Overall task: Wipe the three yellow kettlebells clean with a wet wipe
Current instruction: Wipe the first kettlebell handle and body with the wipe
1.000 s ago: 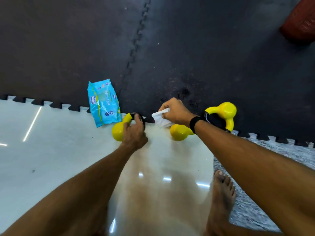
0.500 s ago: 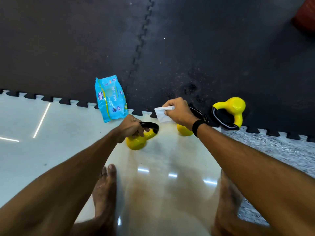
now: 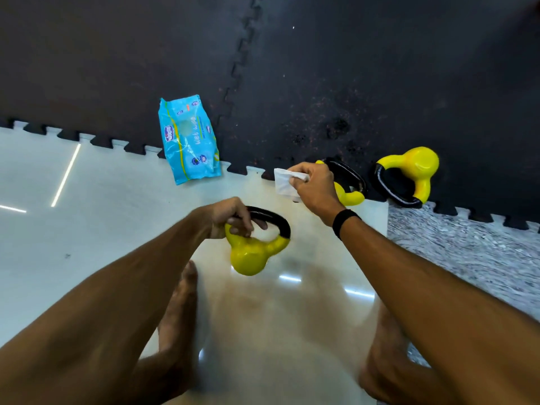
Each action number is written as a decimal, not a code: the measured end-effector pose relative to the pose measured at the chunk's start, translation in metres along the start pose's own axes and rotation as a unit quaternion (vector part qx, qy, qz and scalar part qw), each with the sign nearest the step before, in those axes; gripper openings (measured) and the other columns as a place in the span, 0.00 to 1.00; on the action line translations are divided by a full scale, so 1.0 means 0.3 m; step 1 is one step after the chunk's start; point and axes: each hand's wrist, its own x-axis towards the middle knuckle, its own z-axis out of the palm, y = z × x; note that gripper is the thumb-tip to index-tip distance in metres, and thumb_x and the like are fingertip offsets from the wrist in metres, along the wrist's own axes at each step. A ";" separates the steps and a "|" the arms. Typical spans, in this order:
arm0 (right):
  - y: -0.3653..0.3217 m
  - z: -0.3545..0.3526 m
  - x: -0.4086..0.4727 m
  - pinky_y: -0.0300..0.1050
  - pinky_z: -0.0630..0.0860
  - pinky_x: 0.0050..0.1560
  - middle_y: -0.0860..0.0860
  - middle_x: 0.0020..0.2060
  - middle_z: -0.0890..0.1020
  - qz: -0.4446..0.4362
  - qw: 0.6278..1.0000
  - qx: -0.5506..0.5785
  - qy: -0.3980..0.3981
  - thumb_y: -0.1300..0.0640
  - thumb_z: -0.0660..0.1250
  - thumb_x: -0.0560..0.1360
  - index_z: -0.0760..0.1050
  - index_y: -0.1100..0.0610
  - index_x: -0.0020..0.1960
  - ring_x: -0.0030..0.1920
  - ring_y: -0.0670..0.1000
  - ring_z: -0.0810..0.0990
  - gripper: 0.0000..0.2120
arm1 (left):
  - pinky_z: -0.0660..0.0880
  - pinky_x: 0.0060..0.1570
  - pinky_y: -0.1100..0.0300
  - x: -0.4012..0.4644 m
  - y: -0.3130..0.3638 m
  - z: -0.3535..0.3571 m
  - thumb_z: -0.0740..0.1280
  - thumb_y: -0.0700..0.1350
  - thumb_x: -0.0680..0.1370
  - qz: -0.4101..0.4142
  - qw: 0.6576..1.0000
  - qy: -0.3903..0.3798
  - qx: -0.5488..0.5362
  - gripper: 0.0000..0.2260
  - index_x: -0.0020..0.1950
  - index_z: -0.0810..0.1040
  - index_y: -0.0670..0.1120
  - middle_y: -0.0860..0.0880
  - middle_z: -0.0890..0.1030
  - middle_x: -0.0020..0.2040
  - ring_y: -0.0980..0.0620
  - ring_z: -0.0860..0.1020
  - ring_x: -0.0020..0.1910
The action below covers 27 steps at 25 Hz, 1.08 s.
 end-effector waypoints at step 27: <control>0.187 0.158 -0.230 0.49 0.78 0.52 0.59 0.47 0.80 -0.136 0.987 -0.090 -0.003 0.64 0.67 0.74 0.80 0.65 0.51 0.50 0.57 0.79 0.07 | 0.69 0.50 0.47 0.140 -0.191 0.264 0.52 0.43 0.78 0.149 0.746 0.577 0.296 0.16 0.48 0.77 0.37 0.37 0.79 0.49 0.37 0.76 0.50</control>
